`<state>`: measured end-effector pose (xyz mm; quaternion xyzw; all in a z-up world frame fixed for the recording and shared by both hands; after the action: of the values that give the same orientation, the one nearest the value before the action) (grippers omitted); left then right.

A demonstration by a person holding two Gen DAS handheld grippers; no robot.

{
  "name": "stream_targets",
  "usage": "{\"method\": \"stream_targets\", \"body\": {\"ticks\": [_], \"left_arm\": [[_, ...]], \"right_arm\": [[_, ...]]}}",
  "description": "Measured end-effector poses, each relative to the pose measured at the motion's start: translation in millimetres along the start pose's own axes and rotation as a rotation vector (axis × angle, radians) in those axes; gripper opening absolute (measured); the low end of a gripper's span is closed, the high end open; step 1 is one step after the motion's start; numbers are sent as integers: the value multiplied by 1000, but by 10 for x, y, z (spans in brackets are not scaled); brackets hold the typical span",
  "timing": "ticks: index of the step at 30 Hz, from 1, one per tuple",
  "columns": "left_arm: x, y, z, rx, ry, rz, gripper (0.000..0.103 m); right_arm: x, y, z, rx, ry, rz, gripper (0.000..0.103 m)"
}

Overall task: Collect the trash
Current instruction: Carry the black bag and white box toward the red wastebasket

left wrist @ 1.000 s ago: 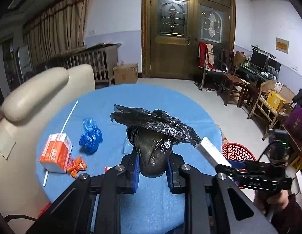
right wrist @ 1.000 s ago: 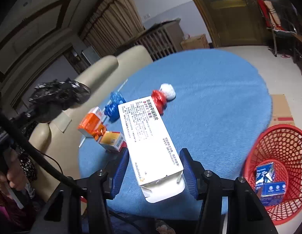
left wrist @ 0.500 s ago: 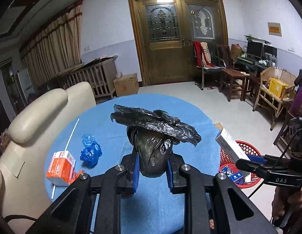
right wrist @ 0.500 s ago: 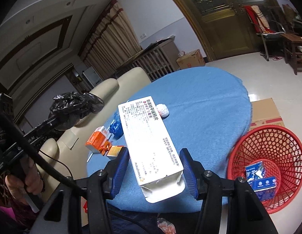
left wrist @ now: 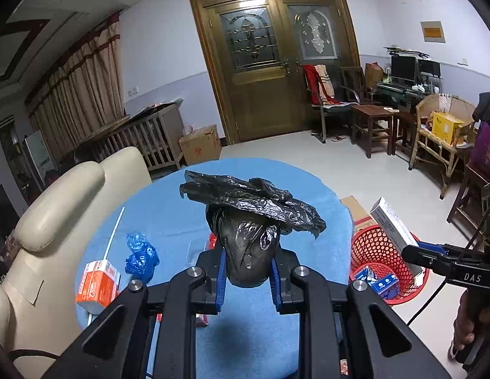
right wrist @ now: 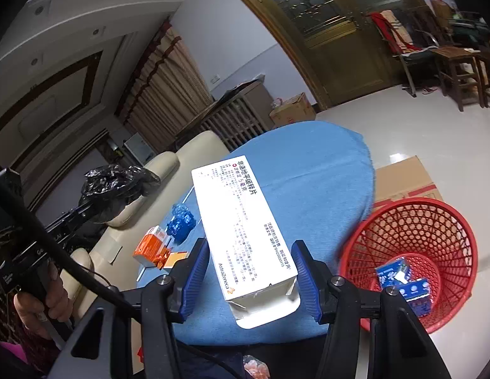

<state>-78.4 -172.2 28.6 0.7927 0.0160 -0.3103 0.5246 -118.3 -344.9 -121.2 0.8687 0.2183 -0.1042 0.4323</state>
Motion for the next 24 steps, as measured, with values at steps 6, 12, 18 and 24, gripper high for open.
{"method": "stream_targets", "body": {"ticks": [6, 12, 18, 24], "left_arm": [[6, 5, 106, 22, -5, 0, 24], [10, -2, 146, 43, -6, 10, 24], [11, -8, 197, 53, -12, 13, 24], [10, -11, 149, 51, -12, 14, 24]], "right_arm": [[-168, -15, 156, 36, -14, 29, 57], [-298, 32, 273, 77, -17, 57, 57], [-395, 33, 322, 100, -26, 75, 57], [-460, 63, 362, 125, -26, 87, 57]]}}
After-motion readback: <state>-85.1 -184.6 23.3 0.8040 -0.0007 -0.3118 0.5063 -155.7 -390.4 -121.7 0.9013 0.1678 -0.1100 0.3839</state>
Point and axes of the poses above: each gripper's, at about its wrist camera, not at the fingertips, and x roughly the way its jaws point, z to its right, y to its top, the point moved 4 cm from there along x, roughly the way its jaws point, and after that the axes turned 5 degrees about y, right-handed, at the moved point
